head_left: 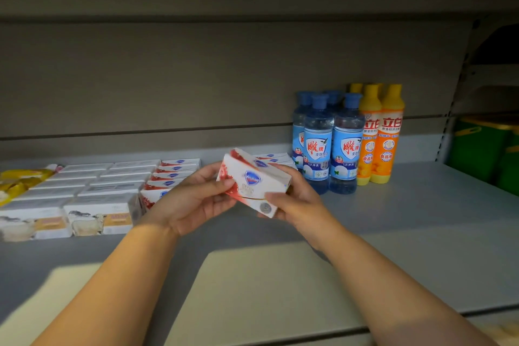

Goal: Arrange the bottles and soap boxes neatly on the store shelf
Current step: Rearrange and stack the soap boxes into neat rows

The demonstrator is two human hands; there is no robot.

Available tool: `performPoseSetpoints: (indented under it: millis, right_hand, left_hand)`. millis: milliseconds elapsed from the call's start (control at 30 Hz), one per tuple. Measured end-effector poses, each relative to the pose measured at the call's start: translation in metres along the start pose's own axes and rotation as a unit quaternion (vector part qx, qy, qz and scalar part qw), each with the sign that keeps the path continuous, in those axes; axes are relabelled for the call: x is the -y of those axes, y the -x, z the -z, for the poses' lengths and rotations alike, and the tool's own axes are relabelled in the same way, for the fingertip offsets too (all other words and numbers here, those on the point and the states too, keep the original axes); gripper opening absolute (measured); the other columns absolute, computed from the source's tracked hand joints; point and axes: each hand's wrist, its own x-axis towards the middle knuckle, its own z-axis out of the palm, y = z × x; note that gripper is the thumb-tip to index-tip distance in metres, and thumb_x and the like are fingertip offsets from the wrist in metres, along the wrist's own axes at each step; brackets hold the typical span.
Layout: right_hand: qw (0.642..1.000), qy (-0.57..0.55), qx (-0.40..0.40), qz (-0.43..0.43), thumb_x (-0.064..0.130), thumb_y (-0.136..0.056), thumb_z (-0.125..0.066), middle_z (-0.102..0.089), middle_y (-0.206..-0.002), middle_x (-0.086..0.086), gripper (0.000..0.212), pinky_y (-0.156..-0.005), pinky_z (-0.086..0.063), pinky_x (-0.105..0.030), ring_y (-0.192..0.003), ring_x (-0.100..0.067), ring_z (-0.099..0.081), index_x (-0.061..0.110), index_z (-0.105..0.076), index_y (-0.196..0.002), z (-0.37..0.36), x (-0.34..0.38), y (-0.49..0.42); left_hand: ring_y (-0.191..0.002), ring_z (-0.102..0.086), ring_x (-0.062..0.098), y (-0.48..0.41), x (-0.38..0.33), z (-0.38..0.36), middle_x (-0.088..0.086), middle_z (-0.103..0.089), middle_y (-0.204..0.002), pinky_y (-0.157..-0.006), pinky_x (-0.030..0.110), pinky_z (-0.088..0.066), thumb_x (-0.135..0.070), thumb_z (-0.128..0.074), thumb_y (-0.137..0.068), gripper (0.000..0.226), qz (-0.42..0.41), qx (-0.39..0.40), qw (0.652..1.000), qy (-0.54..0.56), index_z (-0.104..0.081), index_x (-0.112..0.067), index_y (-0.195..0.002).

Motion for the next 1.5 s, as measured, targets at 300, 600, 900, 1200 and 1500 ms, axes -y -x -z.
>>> performPoseSetpoints:
  millis: [300, 600, 900, 1200, 1500]
  right_hand:
    - [0.765, 0.442, -0.048, 0.466, -0.023, -0.057, -0.072, -0.051, -0.124, 0.0, 0.064, -0.103, -0.037, -0.033, -0.119, -0.022, -0.043, 0.018, -0.066, -0.106, -0.003, -0.007, -0.002]
    - [0.828, 0.439, -0.077, 0.34, 0.006, -0.067, -0.076, -0.066, -0.11, 0.001, 0.046, -0.088, -0.048, -0.03, -0.102, -0.009, -0.056, 0.014, -0.066, -0.111, 0.005, -0.017, 0.001]
    - [0.869, 0.482, 0.014, 0.113, 0.028, -0.079, -0.071, -0.053, -0.121, 0.013, 0.05, -0.089, -0.032, -0.003, -0.107, 0.003, -0.045, 0.031, -0.054, -0.125, 0.004, -0.03, 0.001]
    - [0.666, 0.726, 0.104, 0.134, 0.043, -0.091, -0.052, -0.042, -0.142, 0.001, 0.056, -0.105, -0.025, -0.029, -0.129, -0.018, -0.033, 0.023, -0.038, -0.141, -0.015, -0.025, -0.014]
    - [0.538, 0.83, 0.13, 0.073, 0.012, -0.092, -0.045, -0.05, -0.12, -0.02, 0.048, -0.079, -0.041, -0.038, -0.109, -0.036, -0.05, 0.011, -0.031, -0.137, -0.057, -0.029, -0.053]
  left_hand:
    - [-0.097, -0.065, 0.025, 0.0, 0.005, 0.007, 0.005, -0.067, -0.114, -0.071, 0.034, -0.057, 0.02, -0.058, -0.062, 0.077, -0.156, 0.035, 0.987, 0.001, -0.064, -0.037, -0.113]
    - [-0.103, -0.064, 0.02, 0.003, 0.004, 0.019, 0.002, -0.065, -0.114, -0.082, 0.035, -0.055, 0.008, -0.064, -0.068, 0.056, -0.11, 0.101, 0.986, -0.069, -0.064, -0.025, -0.113]
    - [-0.092, -0.069, 0.017, 0.001, 0.018, 0.026, 0.002, -0.073, -0.095, -0.074, 0.024, -0.053, -0.015, -0.083, -0.063, 0.041, 0.031, 0.044, 0.948, -0.314, -0.059, -0.011, -0.096]
    - [-0.094, -0.059, -0.007, 0.02, 0.024, 0.043, -0.025, -0.066, -0.101, -0.085, 0.016, -0.045, -0.052, -0.073, -0.073, 0.041, 0.044, -0.026, 0.835, -0.549, -0.061, -0.032, -0.107]
    - [-0.092, -0.052, 0.011, 0.037, 0.039, 0.067, -0.005, -0.058, -0.098, -0.081, 0.024, -0.043, -0.038, -0.055, -0.09, 0.021, -0.052, -0.094, 0.701, -0.705, -0.062, -0.019, -0.098]
